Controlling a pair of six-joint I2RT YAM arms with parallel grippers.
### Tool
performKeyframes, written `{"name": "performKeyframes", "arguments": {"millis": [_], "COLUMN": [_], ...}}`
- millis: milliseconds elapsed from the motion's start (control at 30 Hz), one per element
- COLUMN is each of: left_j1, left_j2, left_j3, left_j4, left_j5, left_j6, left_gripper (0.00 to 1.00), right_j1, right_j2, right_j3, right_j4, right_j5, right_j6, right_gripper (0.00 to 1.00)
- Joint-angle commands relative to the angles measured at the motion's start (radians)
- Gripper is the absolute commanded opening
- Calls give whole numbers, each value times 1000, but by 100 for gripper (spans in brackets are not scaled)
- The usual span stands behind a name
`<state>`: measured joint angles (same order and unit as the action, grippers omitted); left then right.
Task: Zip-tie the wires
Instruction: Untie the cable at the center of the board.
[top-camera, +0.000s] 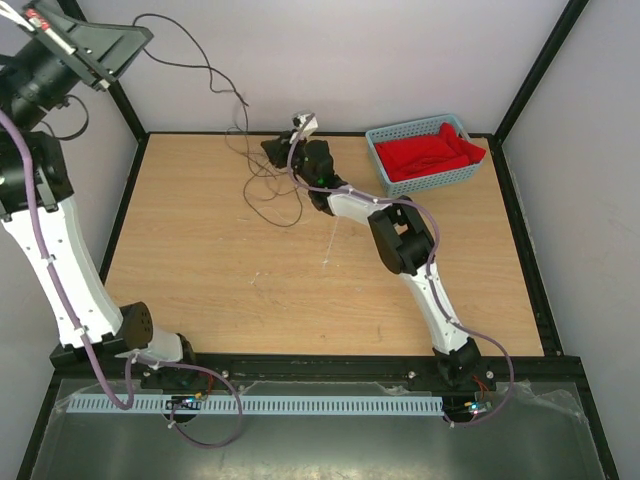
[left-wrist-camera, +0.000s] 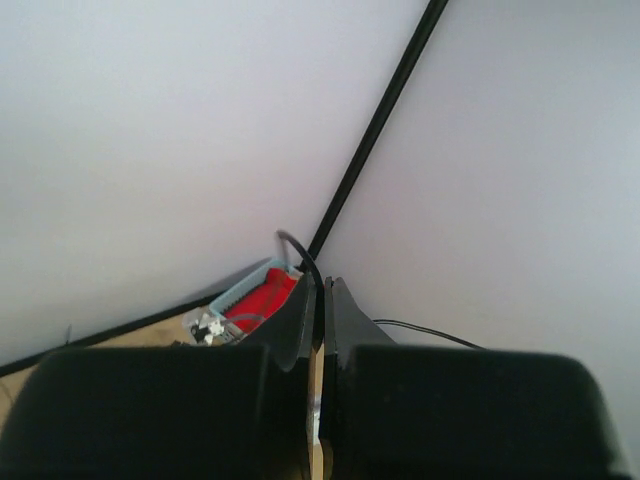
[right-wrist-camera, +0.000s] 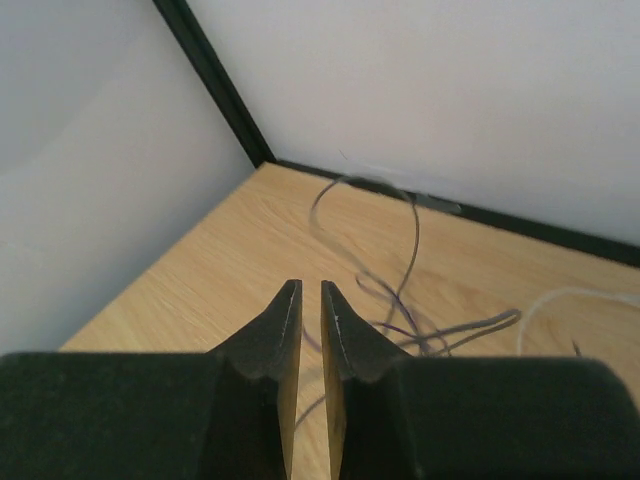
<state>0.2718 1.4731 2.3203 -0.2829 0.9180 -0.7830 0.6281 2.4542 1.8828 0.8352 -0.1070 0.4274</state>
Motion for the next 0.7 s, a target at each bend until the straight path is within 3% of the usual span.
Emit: {"name": "performKeyframes", "arguments": {"millis": [0,167,333,500,667], "left_j1": [50,53,52,51,16], "left_j2": [-58,-101,-127,-173,-243], "left_j3": [45,44,5,-128,-376], "left_j4": [113,130,147,160,220], "left_j5": [55,56,74,75,96], "left_j6": [-92,-104,-128,-144,-172], "left_gripper": [0,0,0,0,0], "right_j1": [-27,-45,-62,-94,-148], "right_j2": [65,40,-117,-344,-596], "right_j3": [61,42,-134,-443,-591], "right_j4": [-103,-128,-47,349,260], "right_j5": [37,3,-79,-241,-375], "right_j6": [-9,-3,-4,-1,59], "right_gripper": [23,29,63,90,96]}}
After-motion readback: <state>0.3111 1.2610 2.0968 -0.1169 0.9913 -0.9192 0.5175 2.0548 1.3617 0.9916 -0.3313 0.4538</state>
